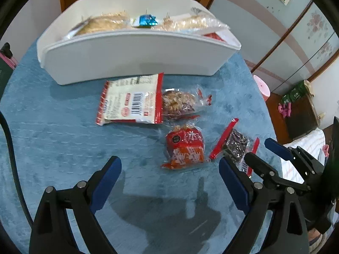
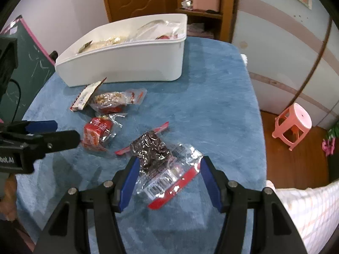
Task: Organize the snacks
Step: 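Move both tools back toward the red packets and dark candy bag on the table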
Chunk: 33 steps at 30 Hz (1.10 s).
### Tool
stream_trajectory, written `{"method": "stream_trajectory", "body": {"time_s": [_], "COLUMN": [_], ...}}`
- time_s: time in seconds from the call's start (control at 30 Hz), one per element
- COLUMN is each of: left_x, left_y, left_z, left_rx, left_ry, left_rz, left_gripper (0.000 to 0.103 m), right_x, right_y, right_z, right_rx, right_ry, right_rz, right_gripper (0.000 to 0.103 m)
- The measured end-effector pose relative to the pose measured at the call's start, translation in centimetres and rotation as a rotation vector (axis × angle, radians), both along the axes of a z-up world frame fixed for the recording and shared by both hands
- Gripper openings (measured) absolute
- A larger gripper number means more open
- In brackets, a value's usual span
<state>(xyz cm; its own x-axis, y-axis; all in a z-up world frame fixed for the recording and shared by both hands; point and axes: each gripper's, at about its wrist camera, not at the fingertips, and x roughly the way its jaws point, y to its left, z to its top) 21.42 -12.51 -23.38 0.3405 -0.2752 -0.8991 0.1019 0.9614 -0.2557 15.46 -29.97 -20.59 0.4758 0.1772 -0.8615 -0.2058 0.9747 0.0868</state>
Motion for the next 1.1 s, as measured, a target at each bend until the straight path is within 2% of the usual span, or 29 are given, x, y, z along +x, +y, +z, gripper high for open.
{"method": "stream_trajectory", "body": {"time_s": [0.17,0.33,0.53,0.77,0.93,1.03,1.1], "left_x": [1.1,2.0,2.9,3.0,2.7,2.7,2.6], "left_y": [-1.0,-1.8,-2.7,-3.4,-2.9,-2.2,-2.0], "left_z": [-1.7,-3.0,-3.5,-3.7,-3.5,-3.5,-3.5], "left_rx": [-0.024,-0.041,-0.038,-0.010,-0.023,-0.047,-0.054], "left_ry": [0.038,0.059,0.032,0.004,0.000,0.002,0.001], "left_rz": [0.024,0.040,0.046,0.044,0.043,0.048,0.050], "left_gripper": [0.093,0.093,0.093,0.093,0.093,0.093,0.093], "right_x": [1.1,1.6,2.1,2.1,2.3,2.3,2.1], "right_y": [0.6,1.0,0.9,1.1,1.2,0.8,1.0], "right_z": [-1.0,-1.1,-1.3,-1.2,-1.3,-1.4,-1.5], "right_rx": [-0.001,0.007,0.071,0.052,0.070,0.146,0.135], "right_ry": [0.013,-0.014,0.011,0.015,0.020,0.045,0.046], "right_rz": [0.045,0.116,0.176,0.211,0.231,0.252,0.258], "right_gripper": [0.060,0.060,0.060,0.060,0.060,0.065,0.065]}}
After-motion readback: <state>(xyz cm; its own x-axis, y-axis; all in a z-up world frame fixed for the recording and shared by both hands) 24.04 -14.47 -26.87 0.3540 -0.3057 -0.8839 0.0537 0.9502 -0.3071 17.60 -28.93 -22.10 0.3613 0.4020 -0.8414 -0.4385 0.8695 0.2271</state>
